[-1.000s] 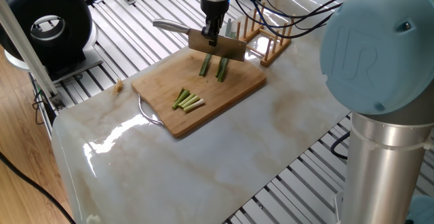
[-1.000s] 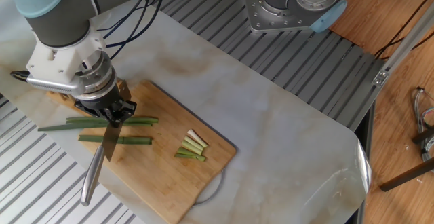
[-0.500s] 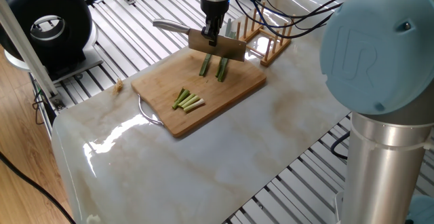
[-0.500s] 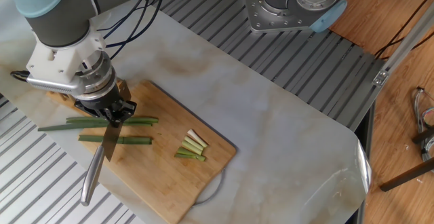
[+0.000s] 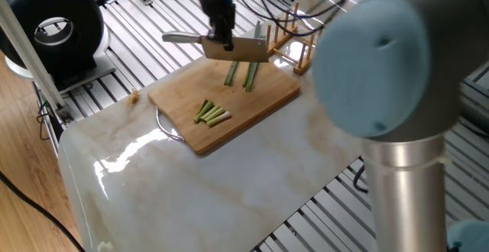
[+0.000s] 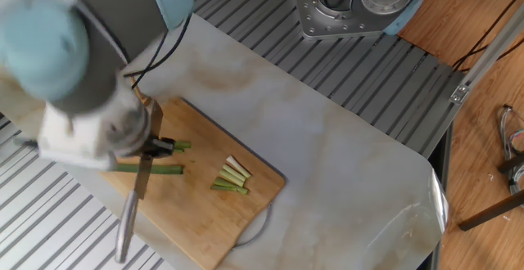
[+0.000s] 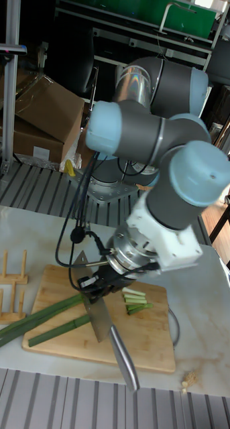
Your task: Chop the green garlic
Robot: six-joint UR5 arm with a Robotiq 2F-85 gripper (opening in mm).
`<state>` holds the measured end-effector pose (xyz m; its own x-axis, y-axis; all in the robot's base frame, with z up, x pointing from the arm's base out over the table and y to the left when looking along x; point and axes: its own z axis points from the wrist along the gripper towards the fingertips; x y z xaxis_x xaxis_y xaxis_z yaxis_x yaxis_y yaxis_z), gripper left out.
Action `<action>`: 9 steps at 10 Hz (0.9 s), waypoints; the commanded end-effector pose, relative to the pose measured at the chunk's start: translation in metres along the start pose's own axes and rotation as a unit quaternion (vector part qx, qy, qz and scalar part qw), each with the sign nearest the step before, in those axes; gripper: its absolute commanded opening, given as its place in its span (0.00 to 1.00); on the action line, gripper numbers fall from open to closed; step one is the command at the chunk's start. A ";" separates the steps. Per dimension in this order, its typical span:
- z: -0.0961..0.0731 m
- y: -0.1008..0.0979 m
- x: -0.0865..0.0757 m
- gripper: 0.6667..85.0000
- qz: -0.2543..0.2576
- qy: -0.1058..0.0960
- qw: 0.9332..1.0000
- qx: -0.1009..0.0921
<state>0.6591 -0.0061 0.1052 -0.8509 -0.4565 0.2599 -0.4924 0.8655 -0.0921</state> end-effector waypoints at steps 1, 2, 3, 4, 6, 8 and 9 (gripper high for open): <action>-0.013 0.014 0.000 0.01 0.003 0.033 0.999 0.012; -0.014 0.016 0.001 0.01 0.007 0.035 0.999 0.011; -0.016 0.014 0.004 0.01 0.016 0.034 0.999 0.013; -0.017 0.012 0.007 0.01 0.024 0.028 0.999 0.007; -0.019 0.009 0.008 0.01 0.045 0.007 0.999 -0.004; -0.035 0.006 0.019 0.01 0.061 -0.007 0.998 -0.004; -0.040 0.003 0.023 0.01 0.066 -0.022 0.998 -0.005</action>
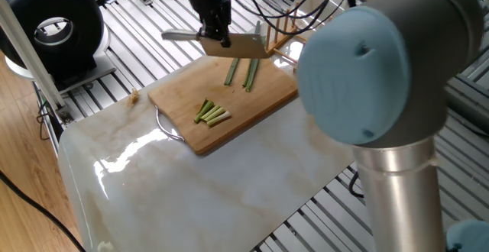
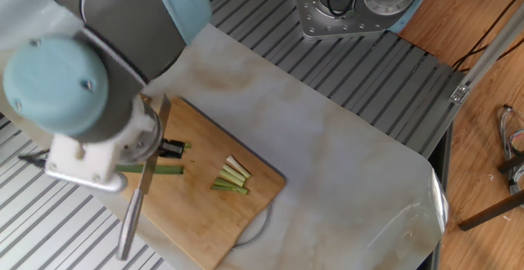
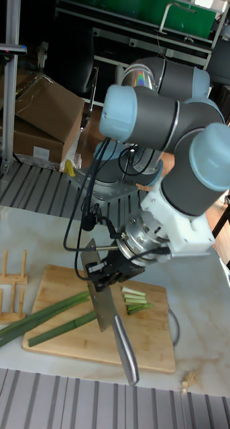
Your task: Chop the green garlic
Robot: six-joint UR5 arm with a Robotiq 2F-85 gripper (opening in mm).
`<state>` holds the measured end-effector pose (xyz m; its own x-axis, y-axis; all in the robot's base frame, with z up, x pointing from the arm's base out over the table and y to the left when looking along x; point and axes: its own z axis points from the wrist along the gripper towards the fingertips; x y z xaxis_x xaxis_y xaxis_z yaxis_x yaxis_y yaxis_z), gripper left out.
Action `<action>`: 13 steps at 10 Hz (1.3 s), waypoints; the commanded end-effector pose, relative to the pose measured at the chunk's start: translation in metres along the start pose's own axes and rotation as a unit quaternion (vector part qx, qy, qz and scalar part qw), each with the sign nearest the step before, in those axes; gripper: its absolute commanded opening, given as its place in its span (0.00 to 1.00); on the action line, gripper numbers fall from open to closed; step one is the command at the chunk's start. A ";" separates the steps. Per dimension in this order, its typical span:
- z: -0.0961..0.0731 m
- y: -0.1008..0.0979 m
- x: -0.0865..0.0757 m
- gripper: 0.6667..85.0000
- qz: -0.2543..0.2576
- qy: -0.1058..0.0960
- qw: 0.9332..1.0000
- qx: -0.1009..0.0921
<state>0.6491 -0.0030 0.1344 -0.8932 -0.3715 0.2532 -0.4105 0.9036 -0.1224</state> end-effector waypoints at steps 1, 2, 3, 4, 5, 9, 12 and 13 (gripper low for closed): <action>-0.019 -0.004 0.011 0.01 0.025 -0.040 0.999 -0.017; -0.024 -0.004 0.015 0.01 0.027 -0.060 0.997 -0.033; -0.027 -0.007 0.012 0.01 0.022 -0.087 0.995 -0.051; -0.027 -0.003 0.004 0.01 0.021 -0.117 0.990 -0.074; -0.027 -0.002 -0.006 0.01 0.017 -0.148 0.986 -0.080; -0.032 0.015 -0.032 0.01 0.037 -0.182 0.977 -0.100; -0.039 0.025 -0.047 0.01 0.051 -0.172 0.980 -0.088; -0.044 0.028 -0.053 0.01 0.053 -0.168 0.981 -0.081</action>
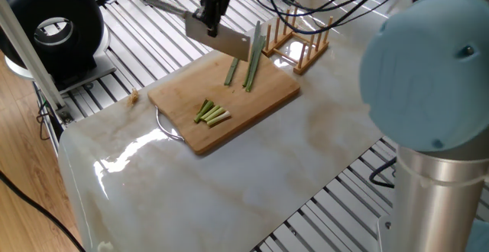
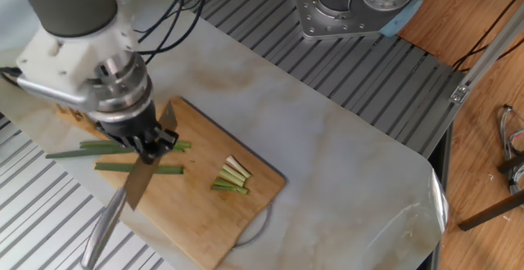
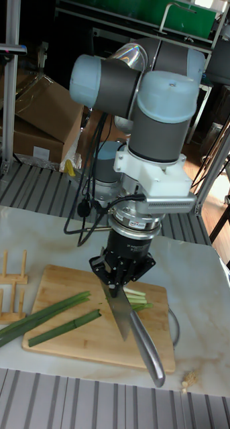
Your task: Chop the green garlic
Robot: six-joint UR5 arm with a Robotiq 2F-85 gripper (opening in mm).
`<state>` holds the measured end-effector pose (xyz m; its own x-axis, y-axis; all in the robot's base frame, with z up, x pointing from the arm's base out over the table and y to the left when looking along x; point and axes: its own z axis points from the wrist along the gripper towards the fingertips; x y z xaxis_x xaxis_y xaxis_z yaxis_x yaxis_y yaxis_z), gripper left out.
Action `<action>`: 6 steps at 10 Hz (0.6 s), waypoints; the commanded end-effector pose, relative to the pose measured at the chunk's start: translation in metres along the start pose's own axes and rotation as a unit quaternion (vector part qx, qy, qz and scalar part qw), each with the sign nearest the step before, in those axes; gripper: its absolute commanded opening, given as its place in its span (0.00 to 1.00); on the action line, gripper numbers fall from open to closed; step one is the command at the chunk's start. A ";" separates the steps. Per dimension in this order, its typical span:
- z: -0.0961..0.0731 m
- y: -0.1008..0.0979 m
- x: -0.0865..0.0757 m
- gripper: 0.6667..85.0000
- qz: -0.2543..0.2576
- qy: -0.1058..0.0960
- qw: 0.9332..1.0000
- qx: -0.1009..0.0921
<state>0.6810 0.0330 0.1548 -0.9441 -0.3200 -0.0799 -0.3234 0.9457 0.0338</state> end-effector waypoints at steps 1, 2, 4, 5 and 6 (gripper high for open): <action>-0.003 0.017 -0.022 0.01 0.011 0.002 1.000 0.009; -0.001 0.021 -0.028 0.01 0.005 0.009 1.000 0.010; 0.008 0.037 -0.033 0.01 -0.008 0.018 1.000 0.018; 0.013 0.043 -0.033 0.01 -0.014 0.021 0.999 0.021; 0.017 0.049 -0.033 0.01 -0.018 0.025 0.999 0.020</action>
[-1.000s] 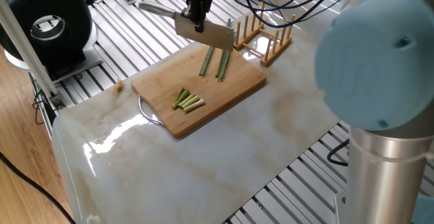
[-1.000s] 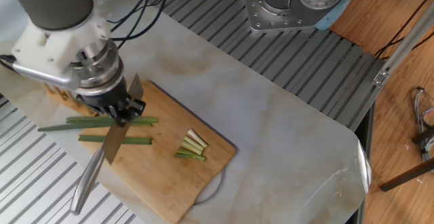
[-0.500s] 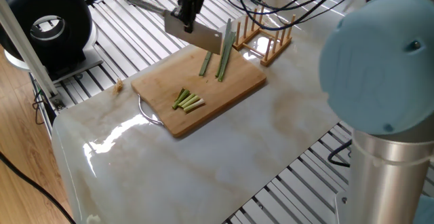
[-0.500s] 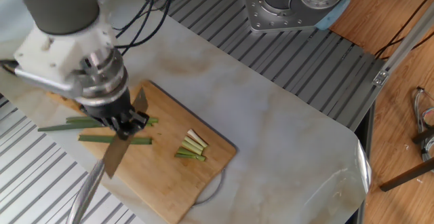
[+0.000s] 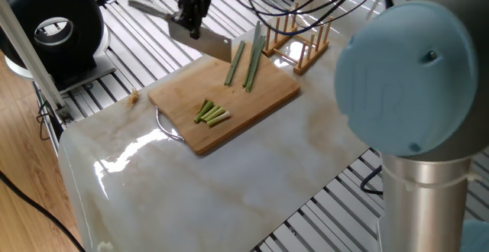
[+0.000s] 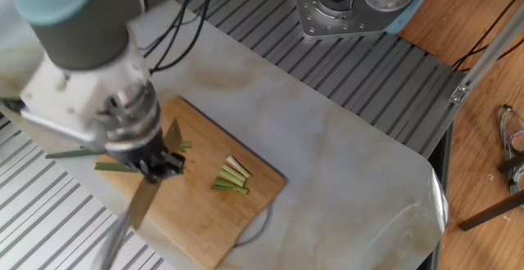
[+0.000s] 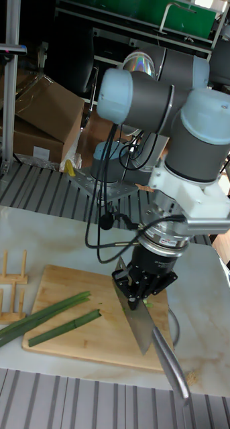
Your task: Chop the green garlic
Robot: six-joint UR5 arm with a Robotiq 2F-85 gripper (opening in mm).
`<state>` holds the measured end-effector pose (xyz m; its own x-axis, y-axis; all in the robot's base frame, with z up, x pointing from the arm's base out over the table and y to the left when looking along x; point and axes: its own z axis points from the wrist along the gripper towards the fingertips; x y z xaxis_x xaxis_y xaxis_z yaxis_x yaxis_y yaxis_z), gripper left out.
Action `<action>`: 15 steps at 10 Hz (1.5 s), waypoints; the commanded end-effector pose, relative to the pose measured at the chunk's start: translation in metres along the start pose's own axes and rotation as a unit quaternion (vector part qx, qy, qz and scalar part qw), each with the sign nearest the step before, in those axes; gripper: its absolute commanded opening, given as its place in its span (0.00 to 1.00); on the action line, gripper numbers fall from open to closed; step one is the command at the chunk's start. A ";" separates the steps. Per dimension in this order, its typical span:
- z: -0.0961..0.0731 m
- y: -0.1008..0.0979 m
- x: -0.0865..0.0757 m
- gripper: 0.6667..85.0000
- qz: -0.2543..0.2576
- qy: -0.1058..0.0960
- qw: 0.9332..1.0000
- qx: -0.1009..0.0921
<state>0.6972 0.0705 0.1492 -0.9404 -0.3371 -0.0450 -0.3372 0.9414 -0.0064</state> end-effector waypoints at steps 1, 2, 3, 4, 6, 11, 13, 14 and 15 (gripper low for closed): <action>0.011 0.025 -0.007 0.01 -0.016 0.013 1.000 0.000; 0.013 0.027 -0.007 0.01 -0.020 0.022 1.000 0.008; 0.017 0.030 -0.009 0.01 -0.021 0.027 0.999 0.018; 0.021 0.037 -0.012 0.01 -0.022 0.024 0.999 0.020; 0.023 0.036 -0.014 0.01 -0.020 0.020 0.999 0.023; 0.002 0.014 -0.013 0.01 0.026 0.005 1.000 -0.001; -0.012 -0.028 0.006 0.01 0.008 -0.001 1.000 -0.017; -0.017 -0.042 0.019 0.01 -0.021 -0.006 1.000 -0.018; -0.013 -0.050 0.028 0.01 -0.032 -0.014 0.999 -0.021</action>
<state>0.6966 0.0450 0.1543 -0.9345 -0.3535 -0.0416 -0.3540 0.9352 0.0049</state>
